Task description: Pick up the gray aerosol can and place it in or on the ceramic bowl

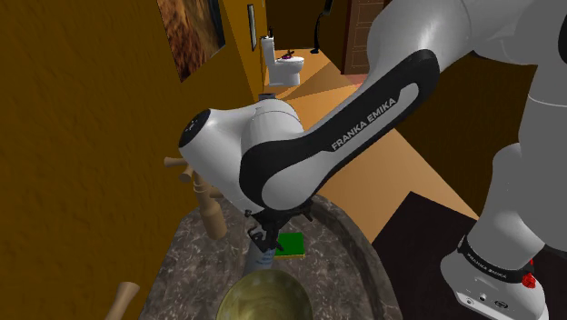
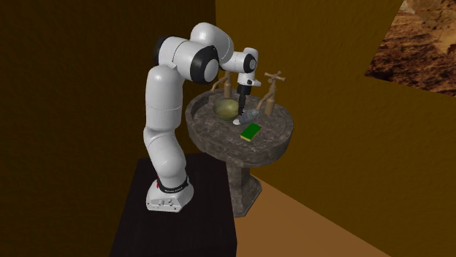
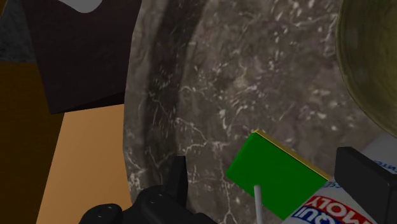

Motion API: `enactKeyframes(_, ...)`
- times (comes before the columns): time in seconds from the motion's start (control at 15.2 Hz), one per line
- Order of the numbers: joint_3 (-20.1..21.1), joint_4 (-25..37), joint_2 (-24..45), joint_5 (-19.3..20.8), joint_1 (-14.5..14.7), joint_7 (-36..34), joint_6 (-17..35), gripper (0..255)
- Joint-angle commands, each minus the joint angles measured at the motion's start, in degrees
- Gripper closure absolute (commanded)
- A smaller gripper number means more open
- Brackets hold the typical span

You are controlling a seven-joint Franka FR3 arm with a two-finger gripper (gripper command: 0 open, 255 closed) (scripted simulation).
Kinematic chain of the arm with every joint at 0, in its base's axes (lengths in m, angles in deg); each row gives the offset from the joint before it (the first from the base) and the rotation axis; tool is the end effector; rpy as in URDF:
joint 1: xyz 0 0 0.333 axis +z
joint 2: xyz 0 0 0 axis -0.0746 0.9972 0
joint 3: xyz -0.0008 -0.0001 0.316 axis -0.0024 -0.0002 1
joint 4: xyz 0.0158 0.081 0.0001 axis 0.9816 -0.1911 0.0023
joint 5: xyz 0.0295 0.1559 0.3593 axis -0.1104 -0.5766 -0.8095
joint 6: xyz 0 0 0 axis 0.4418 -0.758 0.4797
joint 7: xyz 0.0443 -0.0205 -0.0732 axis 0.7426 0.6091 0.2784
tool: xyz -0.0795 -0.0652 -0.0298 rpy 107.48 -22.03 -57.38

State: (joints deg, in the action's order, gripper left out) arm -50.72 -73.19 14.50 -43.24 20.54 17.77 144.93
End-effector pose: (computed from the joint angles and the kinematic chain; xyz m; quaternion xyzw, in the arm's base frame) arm 0.3851 0.3982 0.3509 0.9683 -0.1014 -0.0860 0.2113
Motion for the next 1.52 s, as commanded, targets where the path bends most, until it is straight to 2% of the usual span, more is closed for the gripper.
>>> enactKeyframes(0.0,0.0,-0.1,0.0,0.0,0.0,0.0,0.1,0)
enactKeyframes(0.26,0.0,-0.1,0.0,0.0,0.0,0.0,0.1,0)
enactKeyframes(0.33,0.0,-0.1,0.0,0.0,0.0,0.0,0.1,255)
enactKeyframes(0.92,0.0,-0.1,0.0,0.0,0.0,0.0,0.1,255)
enactKeyframes(1.45,0.3,3.1,-2.5,-1.0,-0.2,1.2,-5.3,255)
